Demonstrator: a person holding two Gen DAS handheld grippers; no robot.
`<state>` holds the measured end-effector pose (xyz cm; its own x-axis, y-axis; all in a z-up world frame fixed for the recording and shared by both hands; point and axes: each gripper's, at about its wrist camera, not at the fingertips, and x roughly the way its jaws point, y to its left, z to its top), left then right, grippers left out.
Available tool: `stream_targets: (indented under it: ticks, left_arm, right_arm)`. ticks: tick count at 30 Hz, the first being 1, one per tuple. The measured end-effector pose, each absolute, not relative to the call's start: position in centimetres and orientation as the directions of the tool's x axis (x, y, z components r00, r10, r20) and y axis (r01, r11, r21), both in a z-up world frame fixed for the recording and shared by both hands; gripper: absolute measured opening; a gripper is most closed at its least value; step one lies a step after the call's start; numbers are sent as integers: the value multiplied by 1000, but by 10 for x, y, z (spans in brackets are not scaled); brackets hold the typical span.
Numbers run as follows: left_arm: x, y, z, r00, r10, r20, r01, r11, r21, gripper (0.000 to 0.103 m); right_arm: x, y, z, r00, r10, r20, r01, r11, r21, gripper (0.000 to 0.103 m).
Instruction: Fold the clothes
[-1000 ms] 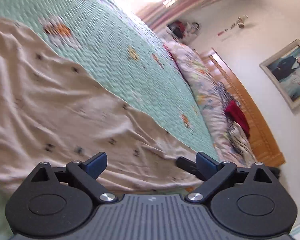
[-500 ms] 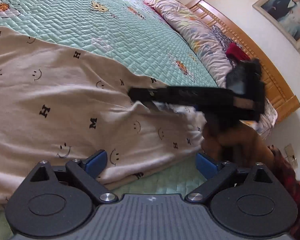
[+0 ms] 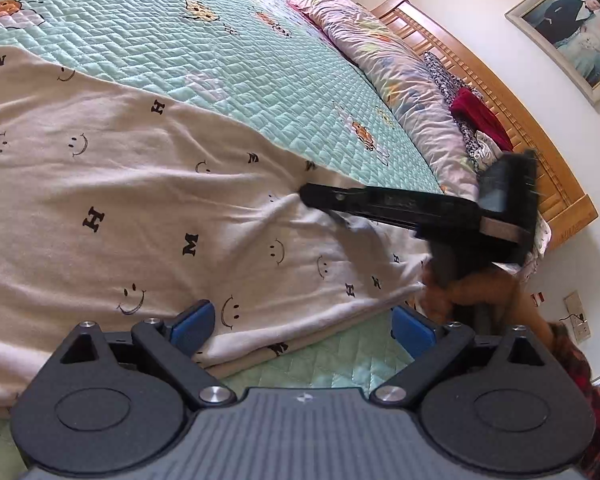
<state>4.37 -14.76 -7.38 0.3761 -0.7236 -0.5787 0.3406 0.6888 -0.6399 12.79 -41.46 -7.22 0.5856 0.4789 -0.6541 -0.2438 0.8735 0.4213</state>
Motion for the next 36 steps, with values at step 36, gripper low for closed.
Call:
stream_targets:
  ticks: [36]
  left_arm:
    - [41, -93, -78, 407, -765, -499, 161, 598, -785, 84]
  right_arm:
    - [-4, -369, -76, 625, 545, -558, -355, 836, 419, 18]
